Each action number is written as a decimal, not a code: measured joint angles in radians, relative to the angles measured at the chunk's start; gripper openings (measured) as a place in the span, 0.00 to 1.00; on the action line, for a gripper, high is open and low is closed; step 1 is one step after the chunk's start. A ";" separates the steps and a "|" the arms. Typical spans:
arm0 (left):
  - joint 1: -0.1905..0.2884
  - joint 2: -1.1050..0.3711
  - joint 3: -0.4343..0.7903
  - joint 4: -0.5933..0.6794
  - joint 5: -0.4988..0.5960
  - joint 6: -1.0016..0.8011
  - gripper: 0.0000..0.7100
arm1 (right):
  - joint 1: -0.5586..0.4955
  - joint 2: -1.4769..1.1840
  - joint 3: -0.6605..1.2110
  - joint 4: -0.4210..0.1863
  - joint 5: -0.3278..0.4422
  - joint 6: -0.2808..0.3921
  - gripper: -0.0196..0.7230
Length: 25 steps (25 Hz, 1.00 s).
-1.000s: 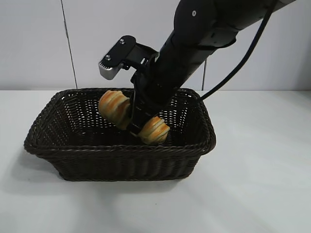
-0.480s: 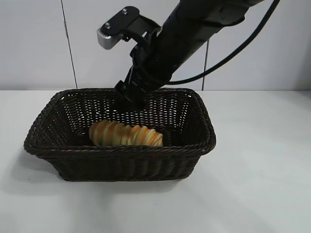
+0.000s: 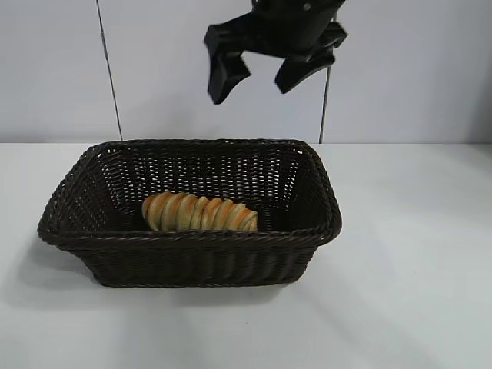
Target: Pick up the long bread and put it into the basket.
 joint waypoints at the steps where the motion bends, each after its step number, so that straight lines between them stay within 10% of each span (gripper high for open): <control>1: 0.000 0.000 0.000 0.000 0.000 0.000 0.98 | -0.024 0.000 -0.001 -0.011 0.023 0.004 0.96; 10: 0.000 0.000 0.000 0.000 0.000 0.000 0.98 | -0.257 0.000 -0.002 -0.050 0.217 0.006 0.96; 25: 0.000 0.000 0.000 0.000 -0.001 0.000 0.98 | -0.315 -0.437 0.063 -0.038 0.240 0.005 0.96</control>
